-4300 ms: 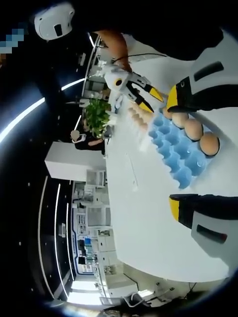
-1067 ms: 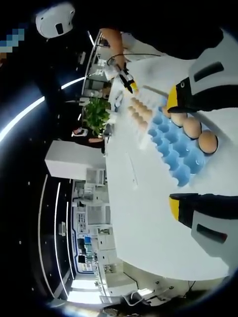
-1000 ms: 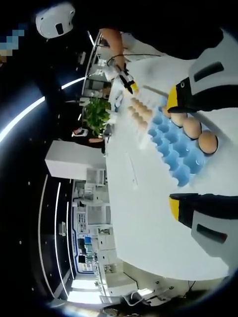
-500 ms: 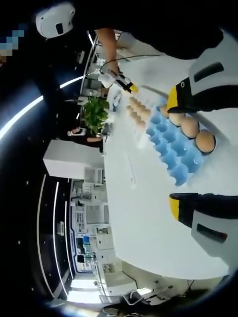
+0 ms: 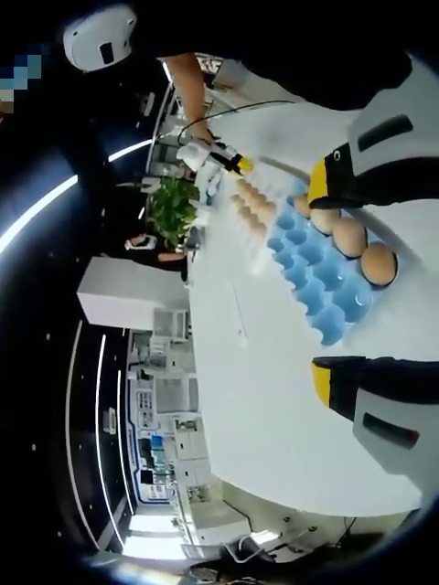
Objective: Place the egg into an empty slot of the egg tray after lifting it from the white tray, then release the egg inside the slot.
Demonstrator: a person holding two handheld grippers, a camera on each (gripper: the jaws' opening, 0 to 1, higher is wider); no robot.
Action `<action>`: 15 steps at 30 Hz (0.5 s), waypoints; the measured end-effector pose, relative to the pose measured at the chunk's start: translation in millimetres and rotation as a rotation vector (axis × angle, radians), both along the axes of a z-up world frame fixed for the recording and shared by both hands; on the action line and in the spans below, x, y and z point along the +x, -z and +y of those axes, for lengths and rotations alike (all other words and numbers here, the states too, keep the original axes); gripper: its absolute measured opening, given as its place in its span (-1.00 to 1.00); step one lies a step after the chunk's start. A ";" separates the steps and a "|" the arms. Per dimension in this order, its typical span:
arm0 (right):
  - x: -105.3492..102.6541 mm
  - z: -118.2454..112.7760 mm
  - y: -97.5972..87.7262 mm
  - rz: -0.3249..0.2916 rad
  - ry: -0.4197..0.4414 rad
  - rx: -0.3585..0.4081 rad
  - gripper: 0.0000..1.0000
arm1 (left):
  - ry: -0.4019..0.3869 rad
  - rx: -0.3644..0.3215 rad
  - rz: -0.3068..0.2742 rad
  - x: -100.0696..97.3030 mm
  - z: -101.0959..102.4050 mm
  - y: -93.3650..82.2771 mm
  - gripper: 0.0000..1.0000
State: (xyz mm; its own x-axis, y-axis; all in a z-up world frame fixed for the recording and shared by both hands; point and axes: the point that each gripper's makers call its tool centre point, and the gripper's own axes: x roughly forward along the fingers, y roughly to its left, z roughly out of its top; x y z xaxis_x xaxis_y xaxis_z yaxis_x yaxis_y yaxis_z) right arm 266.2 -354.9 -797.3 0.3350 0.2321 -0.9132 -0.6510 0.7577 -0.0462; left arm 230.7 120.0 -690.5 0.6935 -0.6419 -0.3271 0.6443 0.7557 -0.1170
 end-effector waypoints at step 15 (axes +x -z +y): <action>-0.2 0.5 -19.6 -0.201 0.118 0.122 -0.54 | 0.008 -0.047 0.023 7.8 -7.1 4.6 1.00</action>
State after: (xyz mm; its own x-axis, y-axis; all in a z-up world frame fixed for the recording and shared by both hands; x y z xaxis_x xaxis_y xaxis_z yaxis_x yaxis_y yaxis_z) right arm 266.0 -354.4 -777.8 0.5385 0.2849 -0.7930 -0.5447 0.8358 -0.0696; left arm 238.5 112.9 -695.1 0.6809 -0.6622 -0.3128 0.6469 0.7440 -0.1672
